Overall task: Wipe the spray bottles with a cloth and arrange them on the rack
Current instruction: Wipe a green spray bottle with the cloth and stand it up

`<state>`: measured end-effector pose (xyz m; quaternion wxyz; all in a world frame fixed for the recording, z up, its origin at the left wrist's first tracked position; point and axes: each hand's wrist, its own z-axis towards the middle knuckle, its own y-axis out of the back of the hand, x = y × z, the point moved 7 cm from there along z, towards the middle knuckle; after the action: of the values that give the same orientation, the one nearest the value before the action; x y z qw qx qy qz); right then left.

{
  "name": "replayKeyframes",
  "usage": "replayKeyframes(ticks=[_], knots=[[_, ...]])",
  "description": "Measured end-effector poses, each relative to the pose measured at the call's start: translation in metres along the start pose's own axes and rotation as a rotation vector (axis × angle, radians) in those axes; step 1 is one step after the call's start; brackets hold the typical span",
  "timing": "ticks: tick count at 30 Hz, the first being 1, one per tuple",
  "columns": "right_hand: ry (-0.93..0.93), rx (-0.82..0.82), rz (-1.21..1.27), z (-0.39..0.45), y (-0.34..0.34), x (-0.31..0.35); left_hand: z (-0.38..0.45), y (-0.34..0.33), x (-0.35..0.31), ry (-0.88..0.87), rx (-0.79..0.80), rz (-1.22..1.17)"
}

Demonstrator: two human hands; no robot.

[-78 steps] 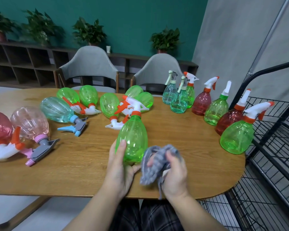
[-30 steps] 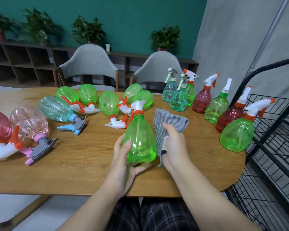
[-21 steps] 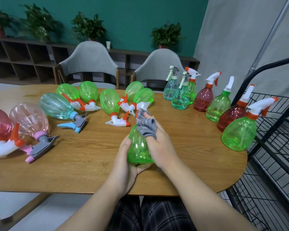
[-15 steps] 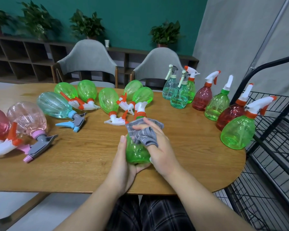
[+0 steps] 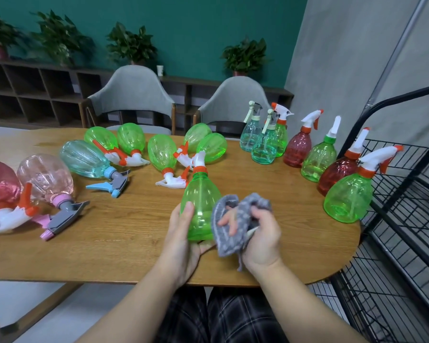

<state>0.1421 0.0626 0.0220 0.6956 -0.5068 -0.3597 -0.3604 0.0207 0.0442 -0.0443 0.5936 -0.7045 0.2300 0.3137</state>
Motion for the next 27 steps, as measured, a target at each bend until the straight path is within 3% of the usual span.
replayKeyframes(ticks=[2, 4, 9, 13, 16, 27], knots=[[-0.196, -0.281, 0.213, 0.004, 0.022, -0.009, 0.002, 0.002, 0.001, -0.008, -0.002, -0.015], [-0.291, -0.369, 0.298, 0.008, 0.03, -0.009, 0.002, 0.003, 0.002, -0.007, 0.024, -0.023], [-0.293, -0.194, 0.031, 0.021, 0.008, 0.001, 0.001, -0.001, 0.004, 0.021, 0.063, 0.044], [-0.12, -0.044, -0.458, 0.033, -0.011, 0.004, 0.0, -0.005, 0.004, 0.019, 0.062, 0.138], [0.033, 0.122, -0.677, 0.031, -0.025, 0.003, 0.0, -0.01, 0.001, -0.019, 0.096, 0.193], [0.286, 0.284, -0.679, 0.006, -0.023, -0.001, -0.002, -0.01, 0.006, 0.054, 0.098, 0.148]])
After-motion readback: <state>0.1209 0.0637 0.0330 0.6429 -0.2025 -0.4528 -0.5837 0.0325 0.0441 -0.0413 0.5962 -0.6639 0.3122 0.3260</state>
